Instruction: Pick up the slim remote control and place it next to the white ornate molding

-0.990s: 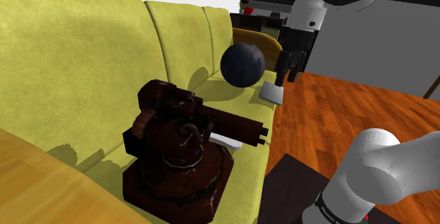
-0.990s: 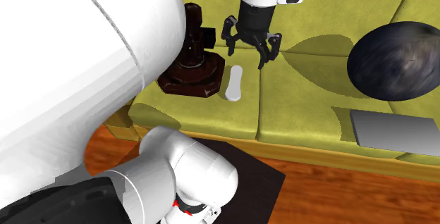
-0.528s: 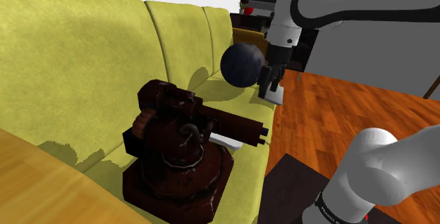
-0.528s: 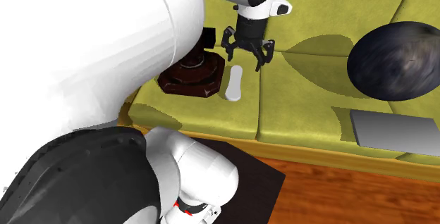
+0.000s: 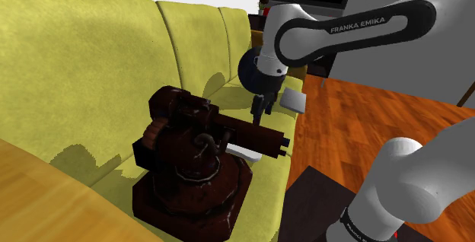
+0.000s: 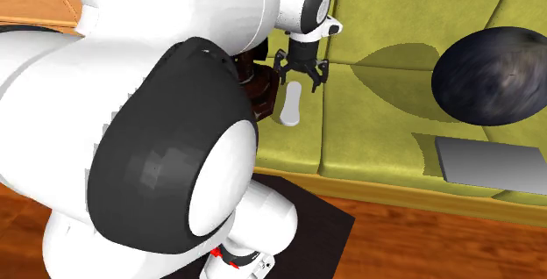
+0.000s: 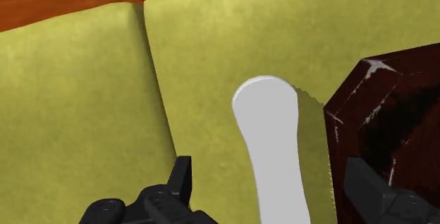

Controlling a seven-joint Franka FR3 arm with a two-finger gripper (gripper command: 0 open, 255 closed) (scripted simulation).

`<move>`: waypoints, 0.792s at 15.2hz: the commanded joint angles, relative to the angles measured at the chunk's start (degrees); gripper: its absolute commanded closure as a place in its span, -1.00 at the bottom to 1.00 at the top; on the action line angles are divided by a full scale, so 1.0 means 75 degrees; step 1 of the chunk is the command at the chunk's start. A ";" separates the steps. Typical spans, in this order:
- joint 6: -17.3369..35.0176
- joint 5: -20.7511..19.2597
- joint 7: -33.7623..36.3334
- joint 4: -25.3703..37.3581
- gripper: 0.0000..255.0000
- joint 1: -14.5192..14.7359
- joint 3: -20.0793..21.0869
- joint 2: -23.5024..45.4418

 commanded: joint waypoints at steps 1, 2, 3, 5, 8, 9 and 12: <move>0.0528 -0.0046 -0.0093 -0.0036 -1.00 0.0075 0.0089 0.0468; 0.0773 -0.0074 -0.0122 -0.0024 -1.00 0.0113 0.0142 0.0721; 0.1013 -0.0105 -0.0147 -0.0001 -1.00 0.0149 0.0196 0.0979; 0.1479 -0.0187 -0.0186 0.0072 -1.00 0.0214 0.0303 0.1512; 0.2133 -0.0361 -0.0207 0.0254 -1.00 0.0299 0.0464 0.2341; 0.2313 -0.0427 -0.0204 0.0323 -1.00 0.0322 0.0510 0.2591; 0.2645 -0.0460 -0.0180 0.0177 -1.00 0.0314 0.0512 0.2778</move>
